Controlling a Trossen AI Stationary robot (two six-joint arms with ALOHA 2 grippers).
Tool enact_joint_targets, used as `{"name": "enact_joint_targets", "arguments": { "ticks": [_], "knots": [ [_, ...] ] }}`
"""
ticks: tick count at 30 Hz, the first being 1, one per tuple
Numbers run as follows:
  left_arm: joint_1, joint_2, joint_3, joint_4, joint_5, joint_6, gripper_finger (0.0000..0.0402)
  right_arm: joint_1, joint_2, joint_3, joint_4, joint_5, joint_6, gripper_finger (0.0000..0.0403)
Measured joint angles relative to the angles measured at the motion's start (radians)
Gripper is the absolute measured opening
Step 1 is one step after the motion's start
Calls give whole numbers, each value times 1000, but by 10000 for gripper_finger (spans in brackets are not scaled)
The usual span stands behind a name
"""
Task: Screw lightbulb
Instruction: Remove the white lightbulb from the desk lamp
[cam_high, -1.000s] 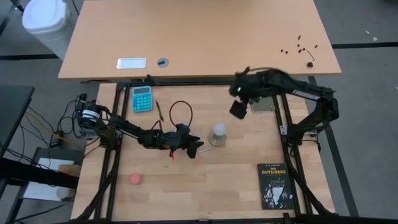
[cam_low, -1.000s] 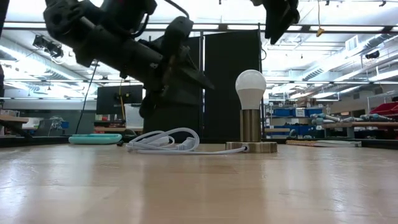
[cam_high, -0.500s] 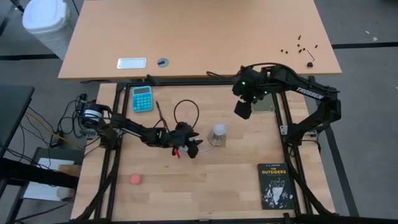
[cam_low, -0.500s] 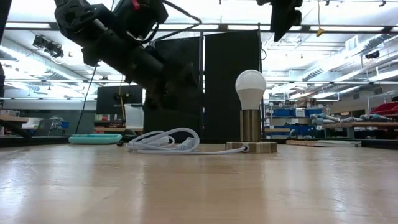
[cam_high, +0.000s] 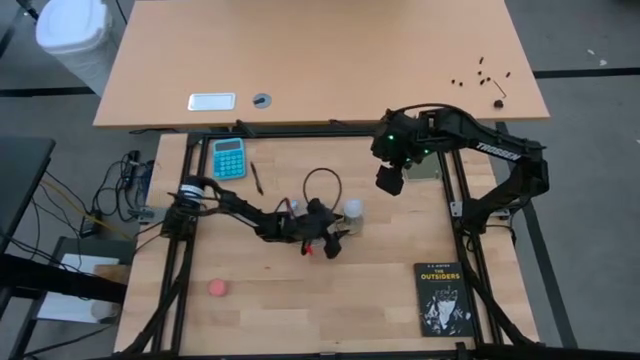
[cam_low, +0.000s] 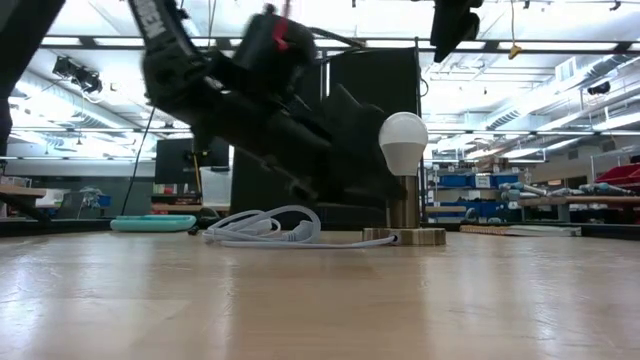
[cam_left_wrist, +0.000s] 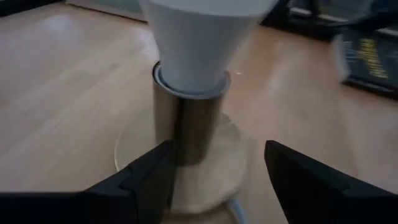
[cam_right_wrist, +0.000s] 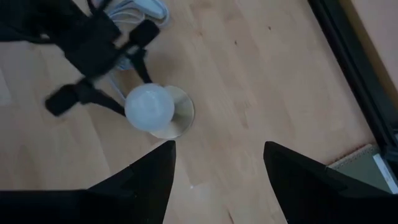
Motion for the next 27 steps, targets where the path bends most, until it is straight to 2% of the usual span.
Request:
{"name": "enact_joint_targets", "arguments": {
  "ticks": [6, 9, 15, 20, 27],
  "knots": [
    [4, 64, 154, -196, -104, -3, 257, 5, -8, -50, 13, -25, -23, 254],
    [10, 85, 199, -207, -107, 24, 257, 5, -23, -105, 42, -43, -35, 254],
    [31, 85, 218, -203, -147, 22, 257, 5, -78, -236, 142, -85, -37, 254],
    [38, 85, 218, -208, -141, 14, 255, 1, -129, -318, 192, -128, -29, 254],
    [38, 85, 217, -218, -138, 3, 223, 13, -138, -402, 205, -157, -27, 254]
  ]
}}
